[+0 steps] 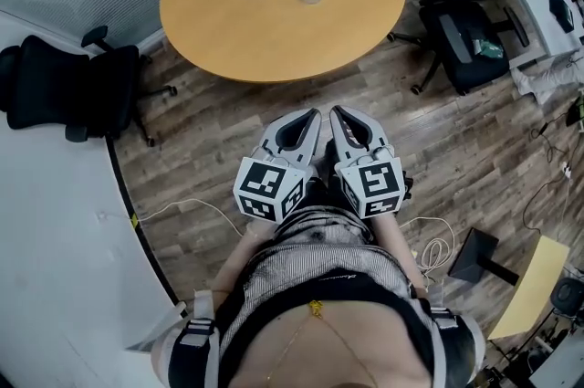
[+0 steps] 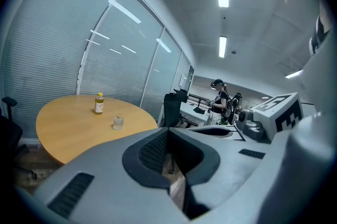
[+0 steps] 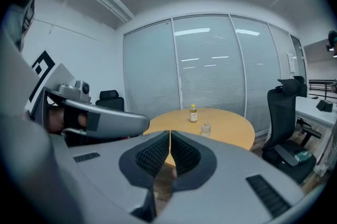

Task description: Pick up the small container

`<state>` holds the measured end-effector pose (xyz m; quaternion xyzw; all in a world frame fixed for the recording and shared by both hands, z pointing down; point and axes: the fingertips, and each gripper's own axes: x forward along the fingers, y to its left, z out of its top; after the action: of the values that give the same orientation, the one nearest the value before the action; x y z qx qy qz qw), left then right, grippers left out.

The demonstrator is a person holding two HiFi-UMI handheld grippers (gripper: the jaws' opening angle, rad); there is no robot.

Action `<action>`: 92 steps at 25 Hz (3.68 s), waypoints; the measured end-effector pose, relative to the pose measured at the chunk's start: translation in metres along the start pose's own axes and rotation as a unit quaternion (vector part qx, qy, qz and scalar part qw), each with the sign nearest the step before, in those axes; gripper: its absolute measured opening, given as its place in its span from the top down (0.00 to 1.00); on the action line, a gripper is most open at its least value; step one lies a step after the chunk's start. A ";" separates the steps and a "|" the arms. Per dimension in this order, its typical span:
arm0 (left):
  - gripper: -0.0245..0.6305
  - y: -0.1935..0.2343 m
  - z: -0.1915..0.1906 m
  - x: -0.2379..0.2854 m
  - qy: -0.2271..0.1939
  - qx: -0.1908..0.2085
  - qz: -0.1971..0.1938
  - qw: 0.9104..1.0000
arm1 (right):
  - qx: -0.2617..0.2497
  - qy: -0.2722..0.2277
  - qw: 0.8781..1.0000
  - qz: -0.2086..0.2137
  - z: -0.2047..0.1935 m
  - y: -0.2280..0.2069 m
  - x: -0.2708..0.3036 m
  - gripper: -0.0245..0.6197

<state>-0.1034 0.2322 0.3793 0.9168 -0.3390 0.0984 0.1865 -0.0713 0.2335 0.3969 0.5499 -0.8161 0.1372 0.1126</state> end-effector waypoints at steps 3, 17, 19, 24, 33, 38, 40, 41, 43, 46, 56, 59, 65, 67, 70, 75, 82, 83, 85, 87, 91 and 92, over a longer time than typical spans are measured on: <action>0.93 0.009 0.012 0.019 -0.006 -0.002 0.010 1.000 | -0.014 -0.003 1.000 0.010 0.011 -0.015 0.015 0.93; 0.93 0.033 0.060 0.108 -0.025 -0.014 0.052 0.998 | -0.023 -0.010 0.998 0.054 0.053 -0.095 0.071 0.93; 0.93 0.034 0.065 0.116 -0.028 -0.015 0.058 0.998 | -0.026 -0.009 0.998 0.060 0.055 -0.103 0.074 0.93; 0.93 0.036 0.072 0.133 -0.031 -0.018 0.070 0.997 | -0.031 -0.010 0.997 0.075 0.061 -0.117 0.083 0.93; 0.93 0.031 0.078 0.163 -0.038 -0.026 0.093 0.995 | -0.045 -0.007 0.994 0.104 0.063 -0.146 0.090 0.93; 0.93 0.026 0.073 0.171 -0.037 -0.037 0.106 0.993 | -0.043 -0.003 0.992 0.118 0.061 -0.153 0.090 0.93; 0.93 0.025 0.070 0.174 -0.033 -0.039 0.108 0.993 | -0.040 -0.003 0.992 0.121 0.059 -0.155 0.091 0.93; 0.93 0.025 0.069 0.175 -0.031 -0.039 0.109 0.993 | -0.039 -0.002 0.992 0.121 0.058 -0.156 0.092 0.93; 0.93 0.026 0.068 0.176 -0.030 -0.040 0.109 0.993 | -0.040 0.000 0.992 0.121 0.056 -0.157 0.092 0.93; 0.93 0.029 0.070 0.177 -0.028 -0.040 0.111 0.993 | -0.039 0.003 0.992 0.121 0.055 -0.158 0.095 0.93; 0.93 0.050 0.082 0.194 -0.023 -0.033 0.078 0.996 | -0.033 0.000 0.996 0.088 0.066 -0.168 0.120 0.93; 0.93 0.063 0.091 0.198 -0.025 -0.029 0.069 0.997 | -0.033 -0.001 0.996 0.080 0.074 -0.169 0.133 0.93; 0.93 0.086 0.100 0.208 -0.022 -0.026 0.055 0.998 | -0.030 0.003 0.997 0.068 0.080 -0.170 0.157 0.93; 0.93 0.094 0.102 0.210 -0.020 -0.026 0.052 0.998 | -0.029 0.004 0.997 0.065 0.083 -0.170 0.166 0.93; 0.93 0.109 0.106 0.211 -0.021 -0.027 0.050 0.998 | -0.032 0.004 0.998 0.061 0.086 -0.169 0.179 0.93; 0.93 0.129 0.112 0.215 -0.020 -0.024 0.042 0.999 | -0.035 0.008 0.998 0.052 0.087 -0.168 0.200 0.93; 0.93 0.155 0.120 0.221 -0.018 -0.021 0.030 0.999 | -0.033 0.008 0.999 0.037 0.095 -0.166 0.225 0.93; 0.93 0.158 0.120 0.222 -0.017 -0.020 0.028 0.999 | -0.035 0.009 0.999 0.034 0.095 -0.167 0.228 0.93; 0.93 0.164 0.121 0.224 -0.017 -0.018 0.025 0.999 | -0.035 0.008 0.999 0.030 0.096 -0.167 0.233 0.93; 0.93 0.169 0.121 0.225 -0.015 -0.018 0.022 0.999 | -0.035 0.008 0.999 0.026 0.097 -0.166 0.238 0.93; 0.93 0.181 0.121 0.223 -0.013 -0.016 0.018 1.000 | -0.035 0.010 0.999 0.020 0.098 -0.160 0.248 0.93; 0.93 0.184 0.121 0.222 -0.013 -0.017 0.017 1.000 | -0.035 0.011 0.999 0.018 0.098 -0.159 0.250 0.93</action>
<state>-0.0512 -0.0757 0.3875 0.9088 -0.3589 0.0844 0.1956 -0.0196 -0.0735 0.4049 0.5294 -0.8289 0.1168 0.1382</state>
